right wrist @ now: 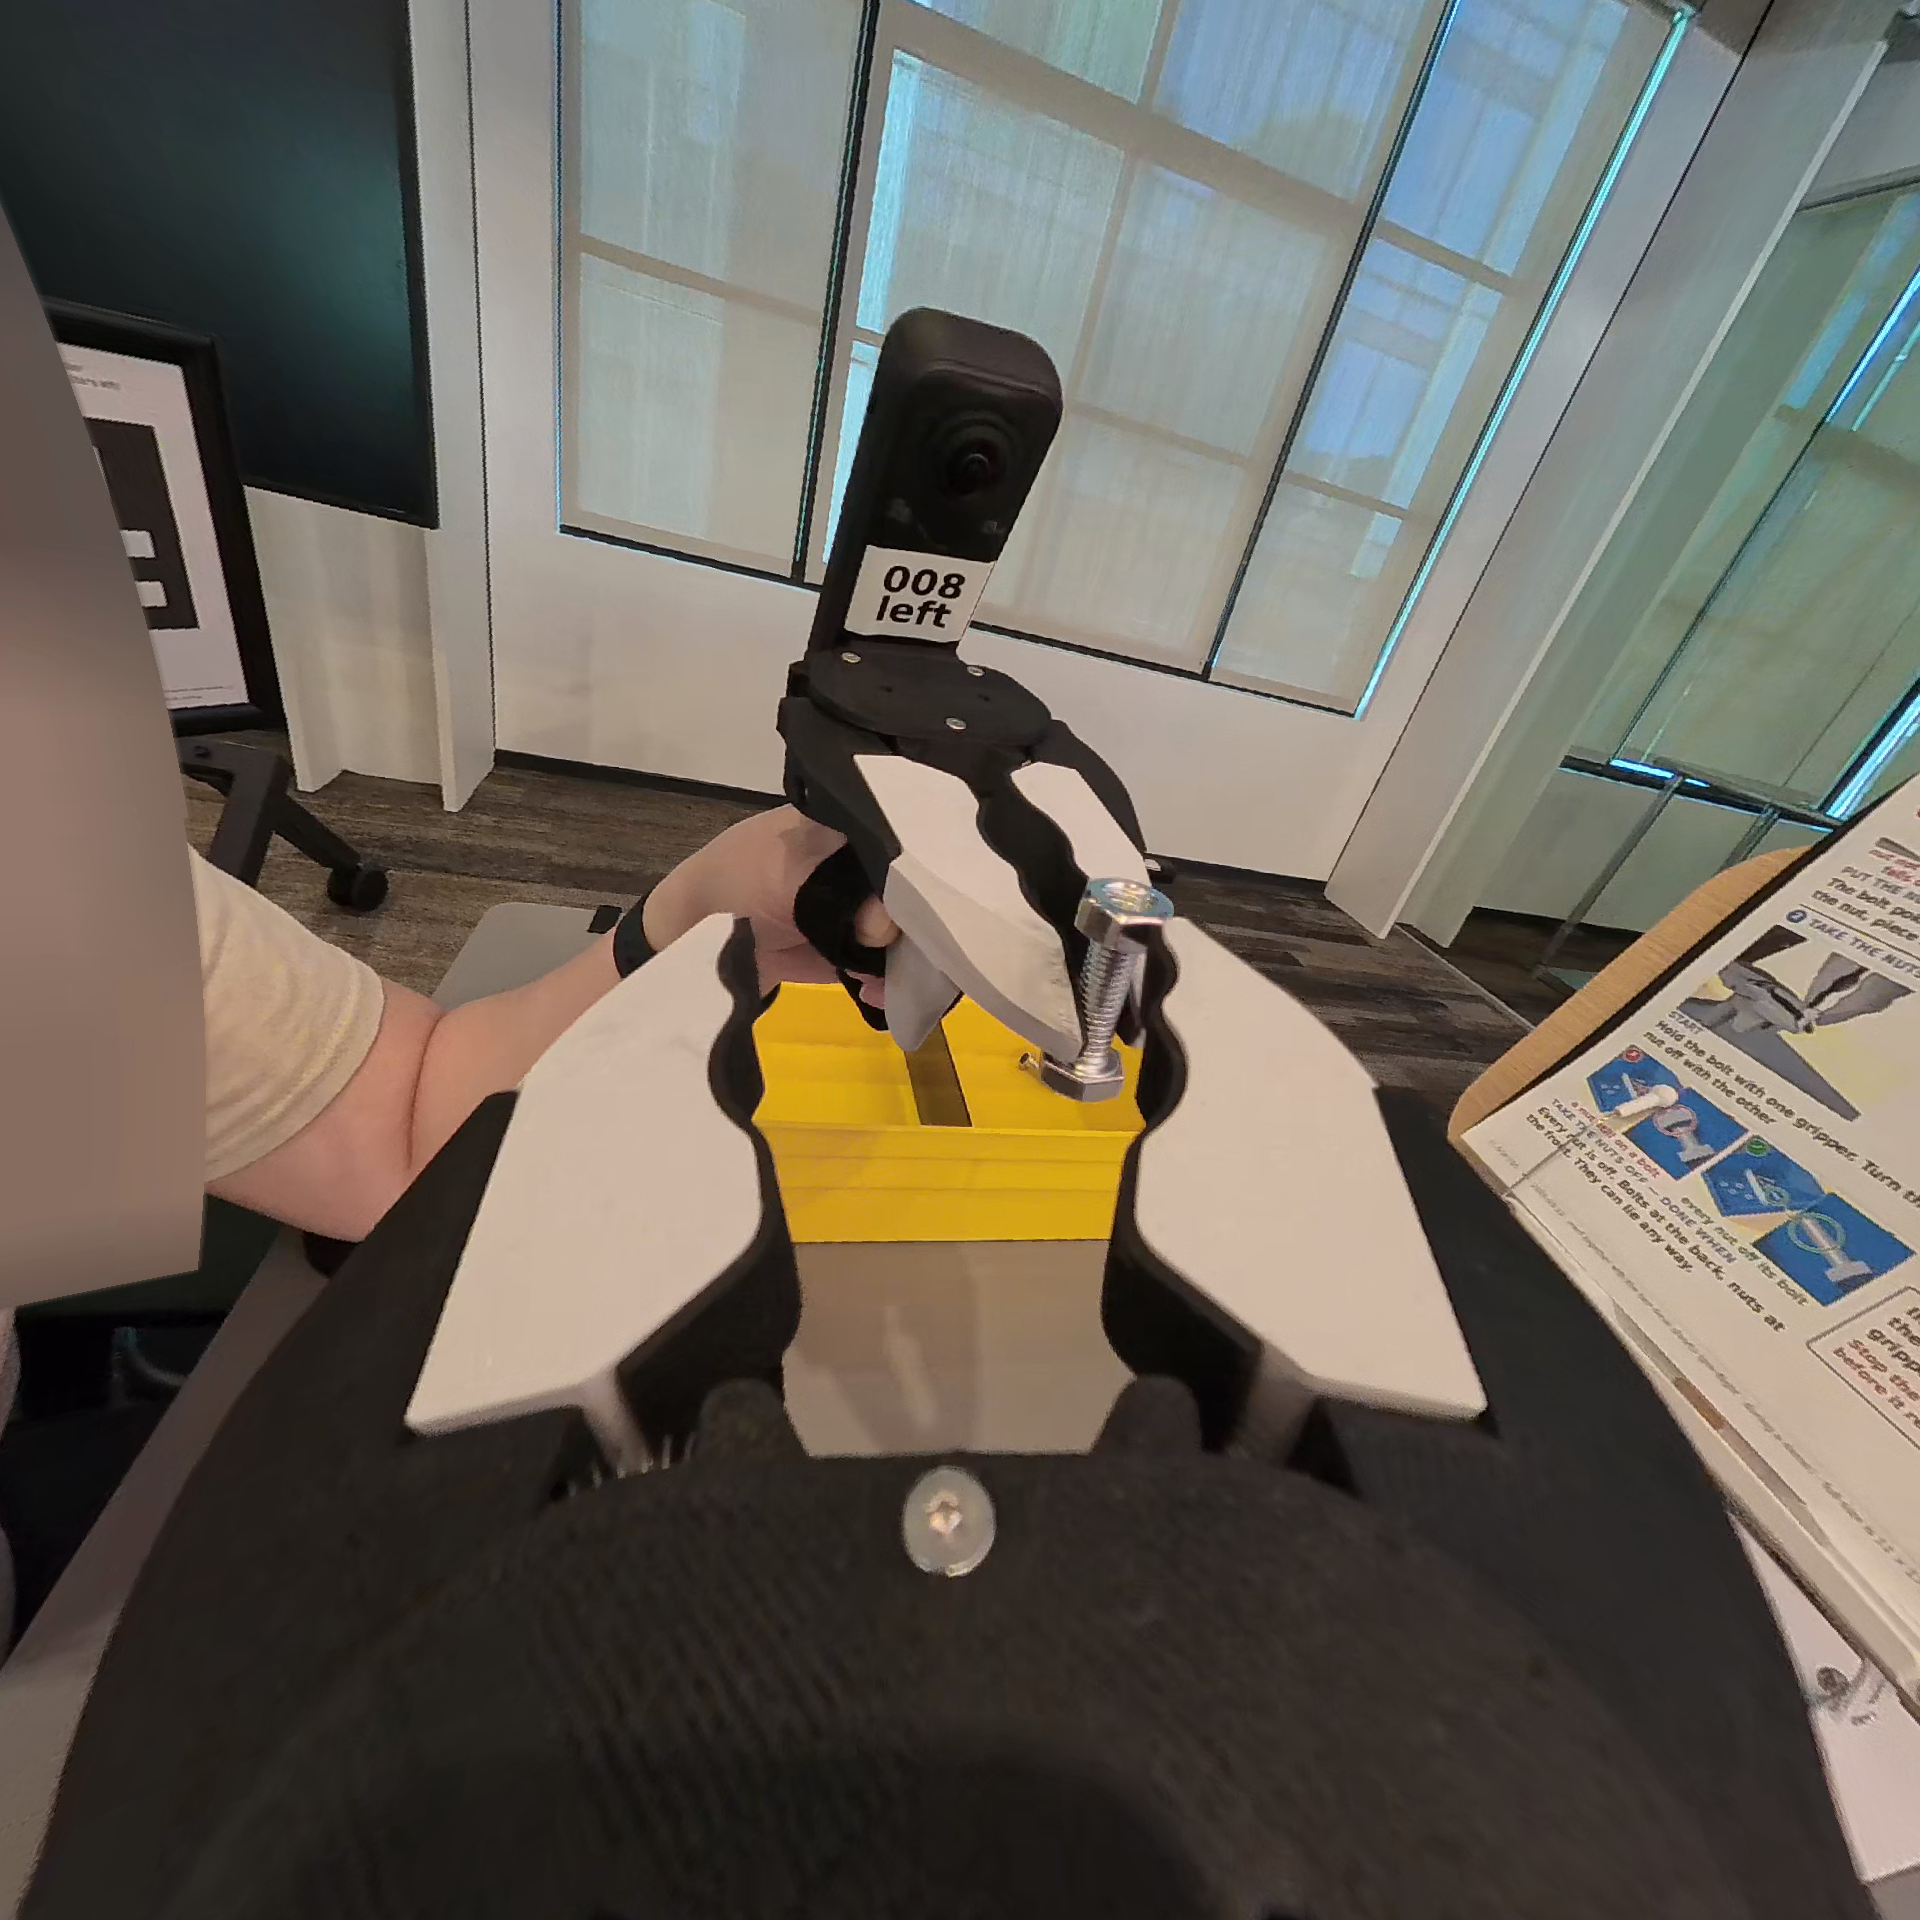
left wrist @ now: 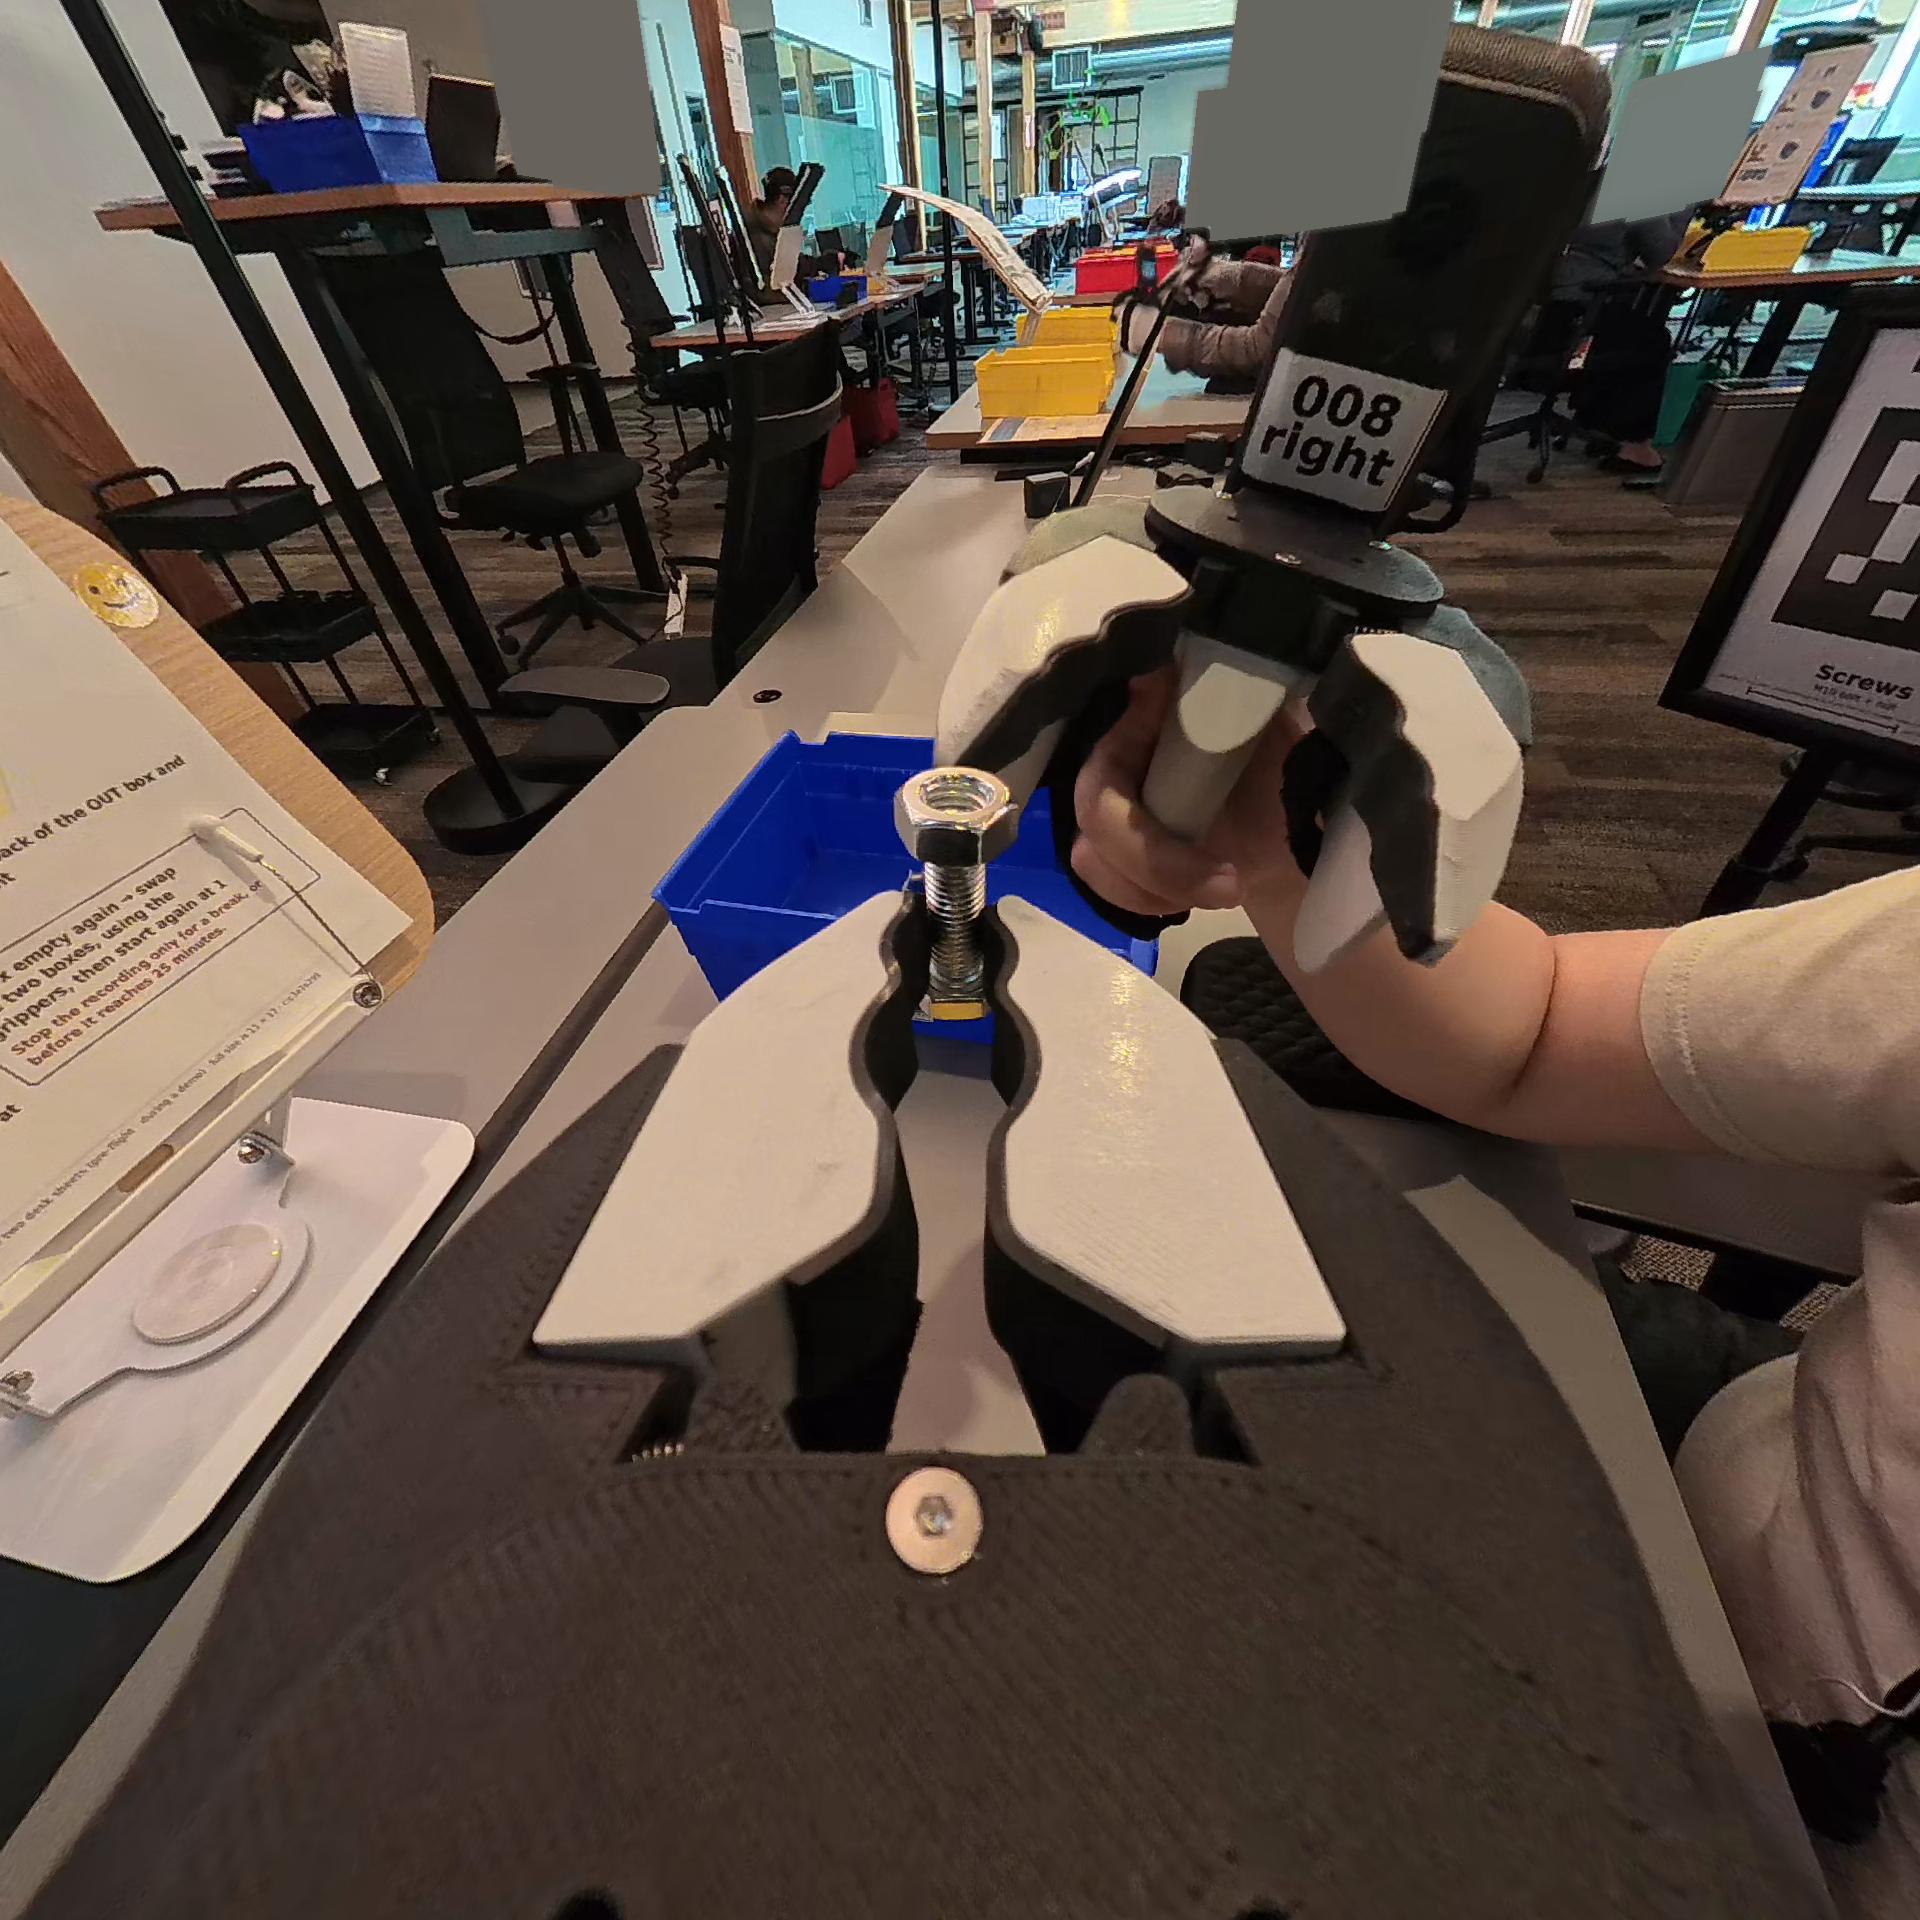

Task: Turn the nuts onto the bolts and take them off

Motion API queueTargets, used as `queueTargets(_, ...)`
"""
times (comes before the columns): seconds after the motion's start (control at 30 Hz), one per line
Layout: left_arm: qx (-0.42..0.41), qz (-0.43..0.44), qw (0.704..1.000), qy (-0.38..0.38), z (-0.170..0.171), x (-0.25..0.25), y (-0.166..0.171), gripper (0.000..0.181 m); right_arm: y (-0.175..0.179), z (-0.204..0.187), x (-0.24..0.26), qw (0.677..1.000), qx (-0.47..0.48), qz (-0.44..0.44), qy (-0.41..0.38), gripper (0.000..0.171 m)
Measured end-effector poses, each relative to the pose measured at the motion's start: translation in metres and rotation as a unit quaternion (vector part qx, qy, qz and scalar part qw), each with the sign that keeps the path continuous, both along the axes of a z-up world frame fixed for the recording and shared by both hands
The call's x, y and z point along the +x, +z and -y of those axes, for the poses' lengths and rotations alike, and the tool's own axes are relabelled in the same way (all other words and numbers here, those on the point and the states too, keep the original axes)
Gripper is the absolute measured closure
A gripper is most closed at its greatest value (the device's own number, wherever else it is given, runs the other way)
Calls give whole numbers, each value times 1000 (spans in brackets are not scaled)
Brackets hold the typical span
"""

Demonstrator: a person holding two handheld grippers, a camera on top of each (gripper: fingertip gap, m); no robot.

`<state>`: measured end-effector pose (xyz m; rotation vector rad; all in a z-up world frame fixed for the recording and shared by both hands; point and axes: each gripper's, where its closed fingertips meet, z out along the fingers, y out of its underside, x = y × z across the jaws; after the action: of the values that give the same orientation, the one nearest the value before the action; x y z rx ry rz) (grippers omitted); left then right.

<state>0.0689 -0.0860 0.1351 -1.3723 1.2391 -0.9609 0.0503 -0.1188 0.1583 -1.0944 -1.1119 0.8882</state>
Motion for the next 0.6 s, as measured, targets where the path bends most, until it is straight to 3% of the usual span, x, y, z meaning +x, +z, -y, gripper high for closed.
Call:
queueTargets(0.2, -2, 1, 1000, 5, -3, -2, 0, 172, 2, 12, 0, 1000, 4, 5, 29, 104)
queueTargets(0.33, -2, 2, 1000, -3, 1, 0, 1, 172, 8, -2, 8, 1000, 15, -15, -21, 105)
queueTargets(0.6, -2, -3, 1000, -16, 7, 4, -1, 172, 0, -1, 1, 1000, 7, 2, -1, 100)
